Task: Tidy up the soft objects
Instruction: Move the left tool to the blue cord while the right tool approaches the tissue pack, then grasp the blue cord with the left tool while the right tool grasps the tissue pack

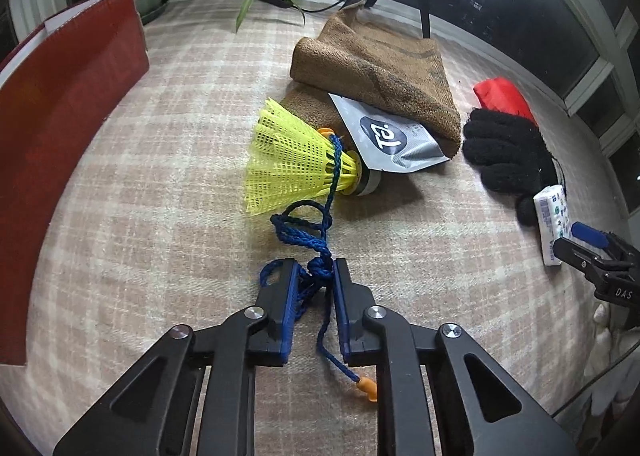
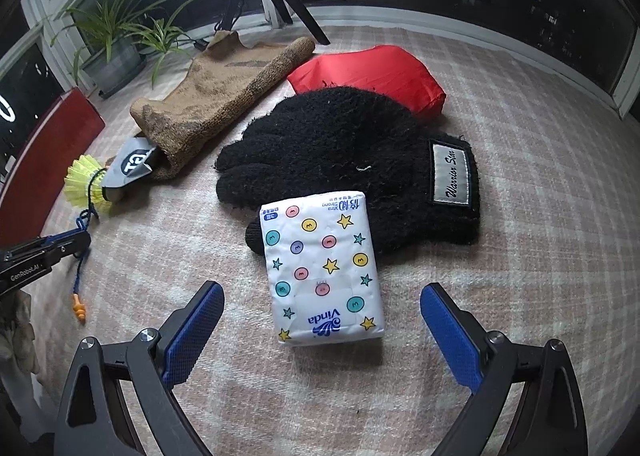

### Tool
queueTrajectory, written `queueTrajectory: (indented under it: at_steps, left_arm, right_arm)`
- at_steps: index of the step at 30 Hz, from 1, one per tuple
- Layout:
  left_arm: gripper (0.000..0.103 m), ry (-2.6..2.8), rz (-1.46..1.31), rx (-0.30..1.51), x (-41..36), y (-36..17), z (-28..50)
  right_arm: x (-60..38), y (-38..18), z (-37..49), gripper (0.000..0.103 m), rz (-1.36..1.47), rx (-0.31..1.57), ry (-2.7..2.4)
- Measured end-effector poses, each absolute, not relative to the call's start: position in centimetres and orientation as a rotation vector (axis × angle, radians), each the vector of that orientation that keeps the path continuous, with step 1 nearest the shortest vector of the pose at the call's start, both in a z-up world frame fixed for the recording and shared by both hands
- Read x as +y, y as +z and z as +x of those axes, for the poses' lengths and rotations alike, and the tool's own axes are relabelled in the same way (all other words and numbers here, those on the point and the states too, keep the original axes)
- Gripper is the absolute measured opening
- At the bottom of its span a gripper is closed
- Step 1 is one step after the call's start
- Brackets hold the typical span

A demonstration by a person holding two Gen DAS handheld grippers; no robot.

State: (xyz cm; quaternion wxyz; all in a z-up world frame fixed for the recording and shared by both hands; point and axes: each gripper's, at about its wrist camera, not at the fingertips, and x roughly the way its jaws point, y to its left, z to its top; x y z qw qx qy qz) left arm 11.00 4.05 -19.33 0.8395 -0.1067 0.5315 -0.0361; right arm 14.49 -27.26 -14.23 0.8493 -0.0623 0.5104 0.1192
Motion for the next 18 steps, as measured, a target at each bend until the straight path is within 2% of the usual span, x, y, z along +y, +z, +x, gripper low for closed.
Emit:
queueTrajectory:
  at_steps: [10,15,18]
  left_arm:
    - [0.009,-0.118,-0.282,1.111,4.2,-19.0,11.1]
    - [0.009,-0.119,-0.289,1.088,4.5,-18.5,10.9]
    - [0.009,-0.119,-0.299,1.095,4.6,-18.8,10.8]
  right_arm:
    - [-26.5,-15.4,15.5,0.096,-0.201,1.108,0.223]
    - [-26.8,-15.7,15.7,0.089,-0.195,1.118,0.215]
    - [-27.0,-15.7,15.7,0.076,-0.186,1.122,0.211]
